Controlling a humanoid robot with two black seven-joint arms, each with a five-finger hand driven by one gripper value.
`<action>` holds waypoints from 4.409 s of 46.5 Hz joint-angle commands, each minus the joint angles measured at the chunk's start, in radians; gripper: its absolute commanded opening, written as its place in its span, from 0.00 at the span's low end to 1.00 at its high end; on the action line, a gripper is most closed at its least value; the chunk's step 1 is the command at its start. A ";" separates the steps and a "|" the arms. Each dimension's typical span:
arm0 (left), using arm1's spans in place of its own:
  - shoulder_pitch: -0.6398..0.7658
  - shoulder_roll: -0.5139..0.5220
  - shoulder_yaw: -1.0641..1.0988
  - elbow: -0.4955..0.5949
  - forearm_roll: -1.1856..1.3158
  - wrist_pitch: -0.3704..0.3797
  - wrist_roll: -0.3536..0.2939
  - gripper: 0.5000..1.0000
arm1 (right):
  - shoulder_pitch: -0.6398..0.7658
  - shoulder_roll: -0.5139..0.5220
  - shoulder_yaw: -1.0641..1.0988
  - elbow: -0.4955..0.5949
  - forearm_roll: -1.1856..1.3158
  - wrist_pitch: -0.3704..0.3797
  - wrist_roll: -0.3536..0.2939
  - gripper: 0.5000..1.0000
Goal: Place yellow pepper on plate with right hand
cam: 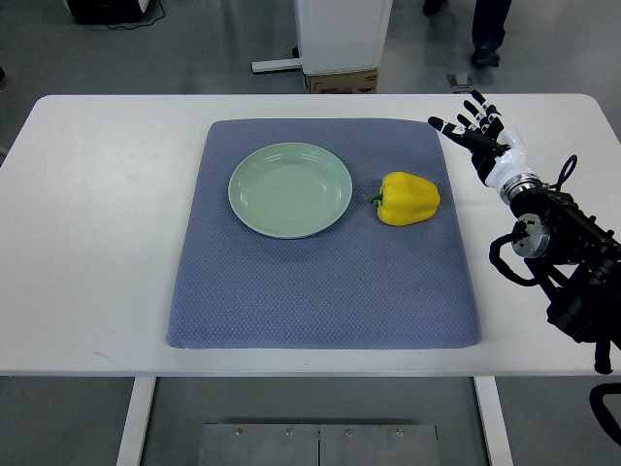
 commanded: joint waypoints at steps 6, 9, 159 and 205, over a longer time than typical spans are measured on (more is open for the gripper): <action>0.000 0.000 0.000 -0.001 0.001 0.000 0.000 1.00 | 0.000 0.001 -0.001 0.000 0.000 0.000 0.000 1.00; 0.000 0.000 0.000 -0.001 0.000 0.000 0.000 1.00 | 0.000 0.001 -0.001 0.000 0.000 0.000 0.000 1.00; 0.000 0.000 0.000 0.000 0.000 0.000 0.000 1.00 | 0.287 -0.152 -1.084 0.002 -0.225 0.021 0.357 0.85; 0.000 0.000 0.000 0.000 0.000 0.000 -0.002 1.00 | 0.300 -0.108 -1.057 -0.046 -0.207 0.025 0.347 0.00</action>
